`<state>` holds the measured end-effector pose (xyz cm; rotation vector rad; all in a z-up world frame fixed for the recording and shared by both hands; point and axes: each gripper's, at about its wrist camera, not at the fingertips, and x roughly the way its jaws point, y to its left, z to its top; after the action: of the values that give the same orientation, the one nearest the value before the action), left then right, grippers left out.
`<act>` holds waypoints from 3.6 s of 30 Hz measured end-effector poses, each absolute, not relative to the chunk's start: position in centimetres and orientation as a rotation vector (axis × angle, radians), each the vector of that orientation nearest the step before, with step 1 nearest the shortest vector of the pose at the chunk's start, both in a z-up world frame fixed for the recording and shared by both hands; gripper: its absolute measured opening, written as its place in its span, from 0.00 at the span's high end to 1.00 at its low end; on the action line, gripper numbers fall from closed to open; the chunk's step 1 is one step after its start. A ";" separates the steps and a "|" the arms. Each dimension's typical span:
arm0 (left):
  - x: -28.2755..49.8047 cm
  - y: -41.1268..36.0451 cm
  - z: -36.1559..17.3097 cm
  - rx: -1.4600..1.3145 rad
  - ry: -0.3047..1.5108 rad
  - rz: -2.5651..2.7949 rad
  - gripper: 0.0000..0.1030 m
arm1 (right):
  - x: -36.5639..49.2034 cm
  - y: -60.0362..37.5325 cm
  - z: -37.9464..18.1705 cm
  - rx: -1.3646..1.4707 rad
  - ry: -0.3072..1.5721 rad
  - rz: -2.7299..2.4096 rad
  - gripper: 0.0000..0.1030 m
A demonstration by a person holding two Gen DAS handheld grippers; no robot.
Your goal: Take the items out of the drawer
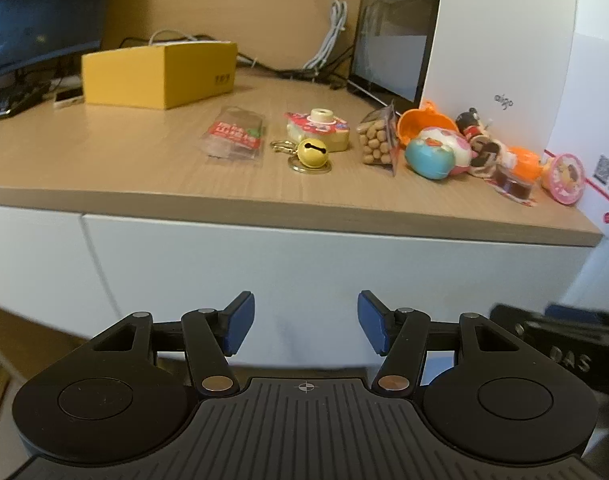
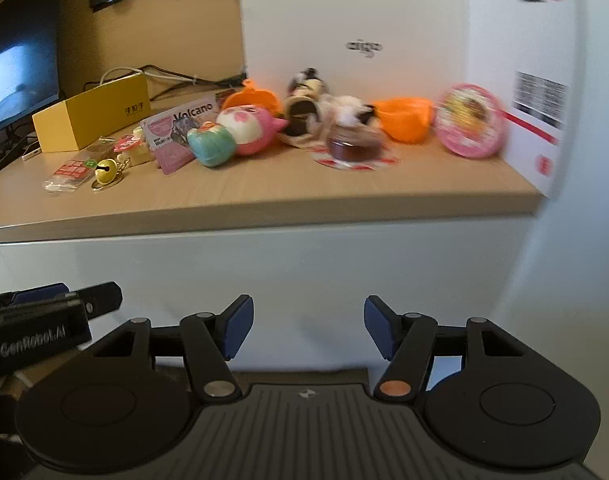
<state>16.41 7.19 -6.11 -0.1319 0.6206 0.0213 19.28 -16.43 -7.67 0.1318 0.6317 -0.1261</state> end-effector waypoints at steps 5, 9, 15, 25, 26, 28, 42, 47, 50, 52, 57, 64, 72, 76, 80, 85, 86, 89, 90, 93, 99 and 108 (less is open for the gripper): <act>12.3 6.3 -2.0 -0.153 0.673 0.020 0.40 | 14.6 -16.0 -4.0 0.174 0.701 -0.132 0.39; 8.7 5.3 1.7 -0.156 0.695 -0.016 0.40 | 10.7 -16.0 -0.7 0.241 0.743 -0.134 0.34; 4.9 4.5 5.4 -0.118 0.672 -0.014 0.40 | 6.3 -15.6 2.6 0.235 0.709 -0.122 0.32; 3.0 2.6 7.1 -0.148 0.655 0.044 0.40 | 5.5 -16.4 5.5 0.194 0.659 -0.065 0.32; 2.9 2.4 7.0 -0.153 0.661 0.041 0.40 | 5.4 -16.5 5.6 0.187 0.655 -0.065 0.32; 2.6 2.0 6.6 -0.137 0.672 0.031 0.40 | 5.4 -16.7 5.8 0.188 0.658 -0.060 0.31; 2.4 2.1 4.5 -0.110 0.764 0.026 0.40 | 5.4 -14.8 4.1 0.111 0.733 -0.020 0.31; 2.6 1.8 4.6 -0.103 0.762 0.022 0.40 | 5.4 -15.3 4.1 0.106 0.730 -0.030 0.31; 2.7 1.6 4.7 -0.100 0.759 0.019 0.40 | 5.3 -15.6 4.0 0.114 0.732 -0.035 0.31; 2.6 1.5 4.6 -0.100 0.759 0.013 0.40 | 5.3 -15.7 4.0 0.115 0.733 -0.038 0.31; 2.8 1.3 4.5 -0.100 0.761 0.009 0.40 | 5.2 -15.8 4.2 0.117 0.722 -0.040 0.31; 2.8 1.0 4.5 -0.097 0.759 0.007 0.40 | 5.2 -16.0 3.9 0.123 0.730 -0.042 0.31; 2.9 0.6 4.8 -0.096 0.754 0.006 0.40 | 5.2 -16.2 3.9 0.123 0.729 -0.043 0.31; 3.1 0.6 4.9 -0.097 0.751 0.005 0.40 | 5.3 -16.2 4.0 0.123 0.729 -0.047 0.31; 3.2 0.6 4.9 -0.099 0.753 0.007 0.40 | 5.3 -16.2 3.9 0.122 0.733 -0.044 0.31; 3.5 0.8 5.0 -0.103 0.751 0.012 0.40 | 5.4 -16.4 4.0 0.125 0.729 -0.046 0.31; 3.5 0.8 5.0 -0.103 0.751 0.012 0.40 | 5.4 -16.5 4.0 0.126 0.729 -0.049 0.31; 3.7 0.6 4.9 -0.101 0.754 0.006 0.40 | 5.4 -16.7 3.9 0.130 0.730 -0.054 0.31; 3.7 0.5 4.8 -0.100 0.755 0.004 0.40 | 5.4 -16.7 3.9 0.130 0.730 -0.054 0.31; 3.7 0.4 4.7 -0.100 0.759 0.003 0.40 | 5.4 -16.8 3.9 0.130 0.731 -0.053 0.31; 3.8 0.4 4.6 -0.102 0.759 0.008 0.40 | 5.4 -16.8 3.8 0.133 0.733 -0.056 0.31; 3.9 0.3 4.6 -0.102 0.759 0.005 0.40 | 5.4 -16.8 3.8 0.135 0.735 -0.056 0.31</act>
<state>3.88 0.34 4.56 -0.1017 0.7593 0.0054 5.36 -16.76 3.77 0.1347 0.7355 -0.0563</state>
